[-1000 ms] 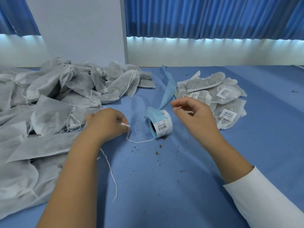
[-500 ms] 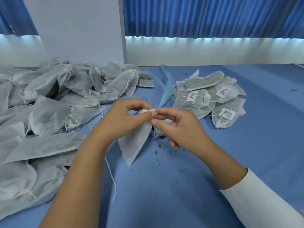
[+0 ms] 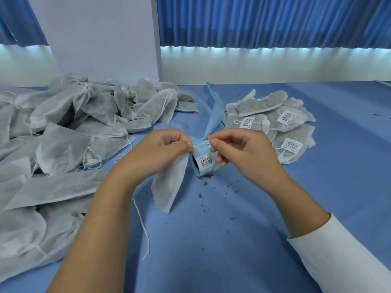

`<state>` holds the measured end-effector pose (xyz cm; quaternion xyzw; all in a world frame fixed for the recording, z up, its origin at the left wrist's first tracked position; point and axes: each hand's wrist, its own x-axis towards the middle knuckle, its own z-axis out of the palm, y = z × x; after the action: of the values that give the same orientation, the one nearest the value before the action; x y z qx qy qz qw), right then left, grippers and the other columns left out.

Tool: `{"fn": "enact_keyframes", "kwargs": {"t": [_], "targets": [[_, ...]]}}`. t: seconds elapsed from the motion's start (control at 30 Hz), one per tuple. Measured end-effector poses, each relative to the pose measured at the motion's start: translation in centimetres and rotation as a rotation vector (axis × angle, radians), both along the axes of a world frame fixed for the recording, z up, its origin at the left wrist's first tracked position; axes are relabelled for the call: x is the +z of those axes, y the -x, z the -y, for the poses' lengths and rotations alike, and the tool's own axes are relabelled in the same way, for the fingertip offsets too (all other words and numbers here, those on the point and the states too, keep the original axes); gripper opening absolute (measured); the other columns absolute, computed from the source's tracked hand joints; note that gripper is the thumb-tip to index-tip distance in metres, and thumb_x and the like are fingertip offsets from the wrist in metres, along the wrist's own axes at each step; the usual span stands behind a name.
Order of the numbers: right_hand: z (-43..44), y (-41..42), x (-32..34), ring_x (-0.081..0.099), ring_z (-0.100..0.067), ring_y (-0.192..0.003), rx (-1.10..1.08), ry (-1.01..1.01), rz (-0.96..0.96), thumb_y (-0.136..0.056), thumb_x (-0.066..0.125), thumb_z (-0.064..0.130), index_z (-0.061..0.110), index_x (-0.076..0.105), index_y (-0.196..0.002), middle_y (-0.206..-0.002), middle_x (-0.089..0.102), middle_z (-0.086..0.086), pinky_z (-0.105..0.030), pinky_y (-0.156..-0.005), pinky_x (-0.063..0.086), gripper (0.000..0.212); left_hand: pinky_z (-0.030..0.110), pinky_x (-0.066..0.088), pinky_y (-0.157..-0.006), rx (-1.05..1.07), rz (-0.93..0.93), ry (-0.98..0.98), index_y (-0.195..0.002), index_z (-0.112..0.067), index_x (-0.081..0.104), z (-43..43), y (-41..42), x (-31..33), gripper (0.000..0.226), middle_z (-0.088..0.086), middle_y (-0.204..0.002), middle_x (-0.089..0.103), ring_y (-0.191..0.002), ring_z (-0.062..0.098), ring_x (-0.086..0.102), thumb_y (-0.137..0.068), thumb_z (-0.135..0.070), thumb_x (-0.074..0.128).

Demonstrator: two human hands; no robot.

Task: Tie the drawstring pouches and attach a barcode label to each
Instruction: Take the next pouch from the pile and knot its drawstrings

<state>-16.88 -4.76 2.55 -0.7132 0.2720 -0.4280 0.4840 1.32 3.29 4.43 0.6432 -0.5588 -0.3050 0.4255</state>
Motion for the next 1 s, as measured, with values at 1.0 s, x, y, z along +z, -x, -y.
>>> {"fn": "enact_keyframes", "kwargs": {"t": [1.0], "targets": [[0.0,0.1,0.2,0.06,-0.01,-0.067,-0.083,0.149,0.101,-0.083,0.074,0.004,0.021,0.072,-0.086,-0.074,0.068,0.008,-0.025,-0.067,0.054,0.018,0.034,0.033,-0.07,-0.272,-0.03,-0.123,-0.067,-0.028,0.065,0.1,2.8,0.3,0.024,-0.012,-0.069,0.056,-0.068,0.011,0.048,-0.084,-0.042,0.057]]}}
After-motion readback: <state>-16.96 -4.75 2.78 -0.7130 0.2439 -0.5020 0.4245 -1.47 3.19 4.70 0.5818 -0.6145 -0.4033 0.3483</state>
